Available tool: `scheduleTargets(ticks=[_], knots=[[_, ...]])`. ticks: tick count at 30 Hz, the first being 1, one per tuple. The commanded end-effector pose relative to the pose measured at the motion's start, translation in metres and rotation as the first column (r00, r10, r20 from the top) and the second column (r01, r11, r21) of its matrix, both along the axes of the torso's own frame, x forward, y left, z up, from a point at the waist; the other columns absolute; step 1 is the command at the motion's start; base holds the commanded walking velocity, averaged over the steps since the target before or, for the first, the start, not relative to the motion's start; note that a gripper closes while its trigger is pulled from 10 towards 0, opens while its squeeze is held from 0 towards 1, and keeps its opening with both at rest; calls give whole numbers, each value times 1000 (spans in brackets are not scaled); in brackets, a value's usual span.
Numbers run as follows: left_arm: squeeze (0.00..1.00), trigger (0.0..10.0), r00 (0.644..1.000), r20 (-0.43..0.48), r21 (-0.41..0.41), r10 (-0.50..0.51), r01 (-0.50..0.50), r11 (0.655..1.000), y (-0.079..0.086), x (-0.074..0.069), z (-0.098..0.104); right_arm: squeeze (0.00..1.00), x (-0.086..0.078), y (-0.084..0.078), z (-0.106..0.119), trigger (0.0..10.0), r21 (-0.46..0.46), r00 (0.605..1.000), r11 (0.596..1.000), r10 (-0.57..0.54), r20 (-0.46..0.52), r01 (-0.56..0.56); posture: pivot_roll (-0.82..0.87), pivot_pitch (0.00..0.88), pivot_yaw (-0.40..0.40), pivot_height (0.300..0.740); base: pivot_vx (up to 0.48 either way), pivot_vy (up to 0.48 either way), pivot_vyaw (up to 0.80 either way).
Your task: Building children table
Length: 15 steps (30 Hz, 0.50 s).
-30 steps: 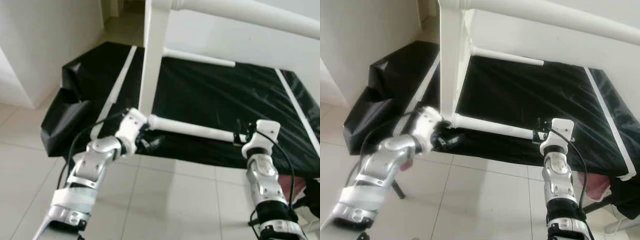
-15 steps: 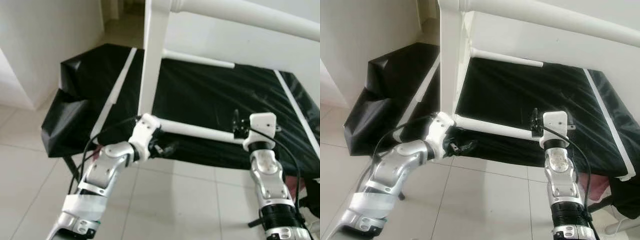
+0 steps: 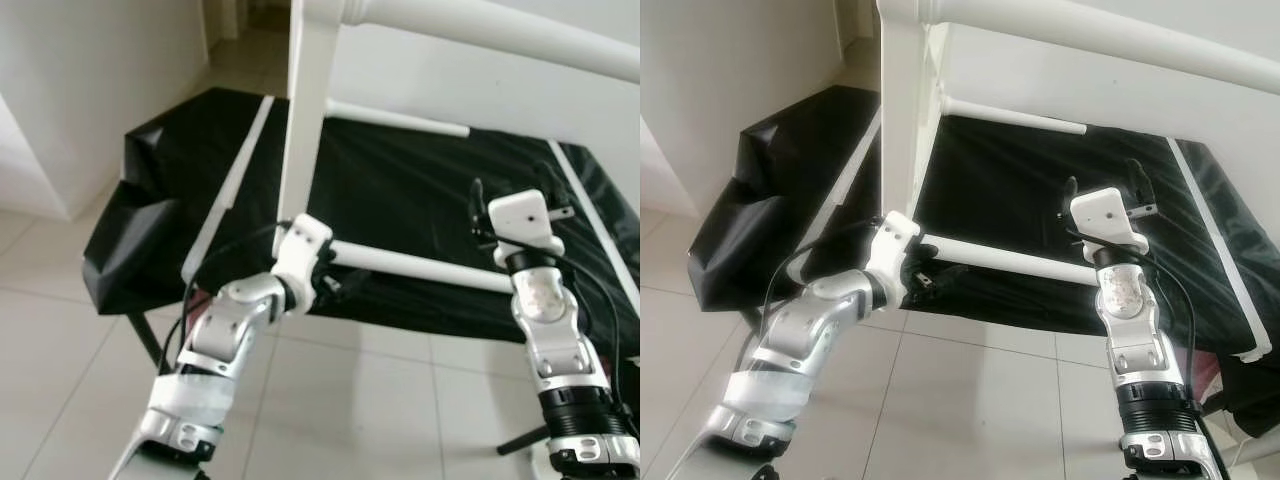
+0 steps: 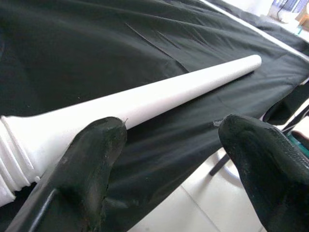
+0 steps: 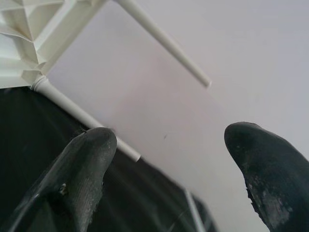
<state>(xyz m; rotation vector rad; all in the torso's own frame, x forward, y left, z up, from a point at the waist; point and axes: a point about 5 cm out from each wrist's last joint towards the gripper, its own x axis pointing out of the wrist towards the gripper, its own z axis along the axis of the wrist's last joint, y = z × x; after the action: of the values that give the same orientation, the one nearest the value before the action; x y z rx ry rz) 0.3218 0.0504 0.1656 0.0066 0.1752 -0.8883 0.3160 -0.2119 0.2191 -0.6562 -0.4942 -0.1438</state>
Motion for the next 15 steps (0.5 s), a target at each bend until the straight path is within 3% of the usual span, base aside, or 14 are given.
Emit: scheduleTargets(ticks=[1,5,7,8,9,11,13,15], knots=[[0,10000,997,-23,-4,75,-75,997,1,6,0,0,0,4,10,10000,-53,1000,999,5,30,-3,84,0,-74,740,0,0,0],[0,10000,994,-19,-15,109,-109,994,0,14,4,0,-1,6,10,10000,-45,999,999,5,39,-3,80,0,-72,740,0,0,0],[0,10000,991,42,-20,123,-123,992,-2,18,11,0,-1,3,1,10000,120,1000,993,2,3,-3,79,0,-71,740,0,0,0],[0,10000,991,42,-20,123,-123,992,-2,18,11,0,-1,3,1,10000,120,1000,993,2,3,-3,79,0,-71,740,0,0,0],[0,10000,984,122,-1,132,-133,991,-1,19,17,0,-1,1,-5,10000,246,1000,969,10,-16,-6,79,0,-70,740,0,0,0],[0,10000,969,199,-6,147,-148,989,2,19,23,0,-4,-1,-15,10000,384,999,923,21,-40,-4,74,0,-65,740,0,0,0],[0,10000,965,209,-29,157,-155,988,4,18,25,0,-6,-1,-21,10000,432,998,902,26,-53,-1,74,0,-65,740,0,0,0],[0,10000,961,217,-66,172,-161,985,7,15,27,0,-10,0,-32,10000,518,996,855,30,-81,16,75,0,-65,740,0,0,0]])
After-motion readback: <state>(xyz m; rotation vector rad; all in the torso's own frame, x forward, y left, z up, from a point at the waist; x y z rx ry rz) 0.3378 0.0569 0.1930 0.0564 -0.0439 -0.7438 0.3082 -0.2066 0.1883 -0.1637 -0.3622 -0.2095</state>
